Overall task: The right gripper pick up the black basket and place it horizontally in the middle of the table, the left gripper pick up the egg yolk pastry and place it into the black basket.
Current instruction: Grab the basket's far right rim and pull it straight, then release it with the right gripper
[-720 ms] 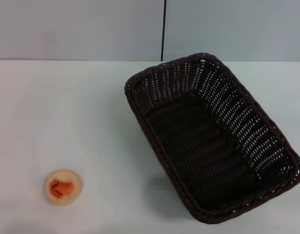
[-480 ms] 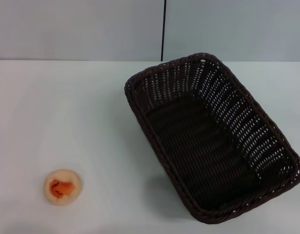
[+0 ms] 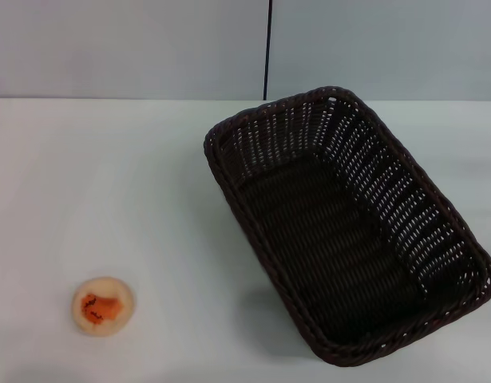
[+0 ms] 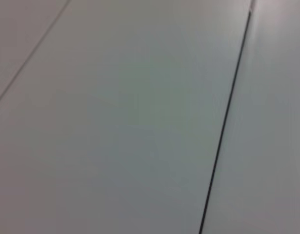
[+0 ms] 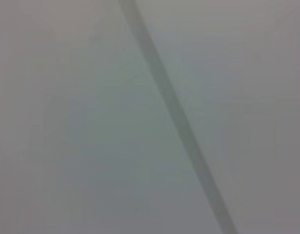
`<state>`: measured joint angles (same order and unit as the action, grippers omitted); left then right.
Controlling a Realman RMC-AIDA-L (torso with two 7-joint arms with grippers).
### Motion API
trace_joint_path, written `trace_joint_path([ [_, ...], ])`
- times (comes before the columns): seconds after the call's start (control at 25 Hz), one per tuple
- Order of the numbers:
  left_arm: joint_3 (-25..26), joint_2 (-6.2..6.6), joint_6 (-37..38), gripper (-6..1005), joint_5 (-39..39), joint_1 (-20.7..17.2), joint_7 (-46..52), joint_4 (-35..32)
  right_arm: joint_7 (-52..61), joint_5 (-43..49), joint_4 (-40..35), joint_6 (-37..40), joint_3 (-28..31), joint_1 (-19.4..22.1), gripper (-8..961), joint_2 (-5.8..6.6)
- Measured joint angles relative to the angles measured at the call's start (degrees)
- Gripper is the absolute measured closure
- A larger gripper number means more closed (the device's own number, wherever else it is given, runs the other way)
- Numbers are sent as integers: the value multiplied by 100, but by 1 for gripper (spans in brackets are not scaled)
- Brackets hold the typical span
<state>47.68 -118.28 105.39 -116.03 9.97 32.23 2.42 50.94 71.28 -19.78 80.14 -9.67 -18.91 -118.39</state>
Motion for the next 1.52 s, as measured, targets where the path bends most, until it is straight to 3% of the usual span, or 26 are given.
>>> trace_joint_path([
  [0.2, -138, 22, 15, 274, -16, -50, 10, -137, 2579, 1778, -1848, 230, -614, -49, 207, 188],
  [0.4, -340, 24, 47, 275, -19, -70, 11, -221, 4893, 3503, -3634, 1163, -1012, -393, 210, 448],
  [0.6, -339, 20, 19, 274, -18, -53, 11, -240, 6673, 5192, -4931, 2535, -1144, -1230, 214, 763],
  [0.8, -392, 15, -1, 274, -16, -38, 1, -244, 7466, 6981, -5233, 3664, -1470, -2272, 217, 1017],
  [0.92, -412, 4, -43, 274, -16, -31, -26, -242, 7592, 7681, -5169, 3756, -2002, -2597, 219, 1020],
  [1.12, -485, -5, -154, 274, -16, -63, -37, -219, 7761, 7855, -4972, 3533, -2901, -2670, 222, 927],
  [1.52, -489, -14, -168, 275, -16, -99, -41, -208, 7791, 7879, -4346, 2850, -3495, -2700, 228, 576],
])
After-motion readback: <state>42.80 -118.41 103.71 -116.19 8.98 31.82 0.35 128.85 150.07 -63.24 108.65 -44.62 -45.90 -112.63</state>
